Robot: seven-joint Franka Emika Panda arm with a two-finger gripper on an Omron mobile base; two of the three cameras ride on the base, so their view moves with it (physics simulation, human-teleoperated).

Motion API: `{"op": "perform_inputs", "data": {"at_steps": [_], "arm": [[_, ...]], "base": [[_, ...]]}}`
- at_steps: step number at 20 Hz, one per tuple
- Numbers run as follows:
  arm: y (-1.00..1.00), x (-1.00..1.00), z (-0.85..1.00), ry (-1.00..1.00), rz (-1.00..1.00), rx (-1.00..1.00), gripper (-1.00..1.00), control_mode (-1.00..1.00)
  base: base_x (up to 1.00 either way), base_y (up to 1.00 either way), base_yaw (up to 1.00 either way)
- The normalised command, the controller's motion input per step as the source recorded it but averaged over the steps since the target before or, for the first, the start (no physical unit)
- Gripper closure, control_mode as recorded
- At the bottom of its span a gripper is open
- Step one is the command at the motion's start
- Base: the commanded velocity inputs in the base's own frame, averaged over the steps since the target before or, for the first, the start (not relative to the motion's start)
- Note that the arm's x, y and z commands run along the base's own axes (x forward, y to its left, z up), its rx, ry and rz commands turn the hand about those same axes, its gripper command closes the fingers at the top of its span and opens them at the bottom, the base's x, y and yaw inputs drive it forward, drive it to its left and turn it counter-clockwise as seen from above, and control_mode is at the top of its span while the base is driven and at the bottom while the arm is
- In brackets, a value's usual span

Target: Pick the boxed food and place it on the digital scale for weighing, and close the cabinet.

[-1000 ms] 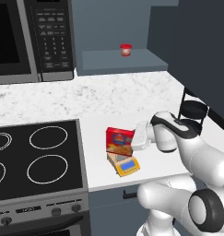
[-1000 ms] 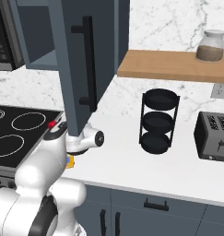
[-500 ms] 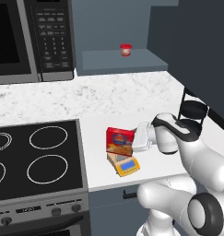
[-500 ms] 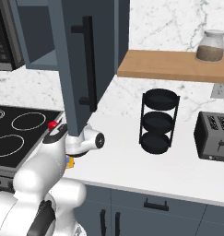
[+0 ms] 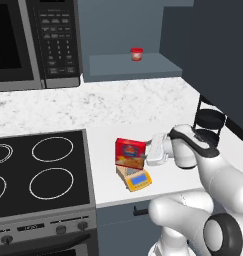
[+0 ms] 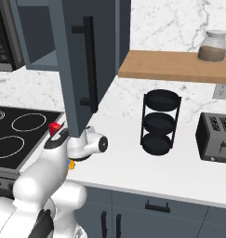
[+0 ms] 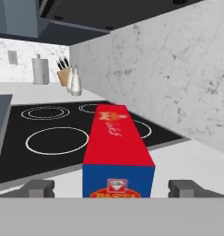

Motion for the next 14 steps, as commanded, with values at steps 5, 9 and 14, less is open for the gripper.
{"op": "perform_inputs", "data": {"at_steps": [5, 9, 14], "arm": [[-0.15, -0.26, 0.0, -0.05, 0.0, 0.0, -1.0, -1.0], [-0.01, -0.35, 0.0, -0.11, 0.0, 0.0, -1.0, -1.0], [0.0, -0.38, 0.0, -0.11, 0.0, 0.0, -1.0, -1.0]], "base": [[0.0, 0.0, 0.0], [0.0, 0.0, 0.0], [0.0, 0.0, 0.0]]}}
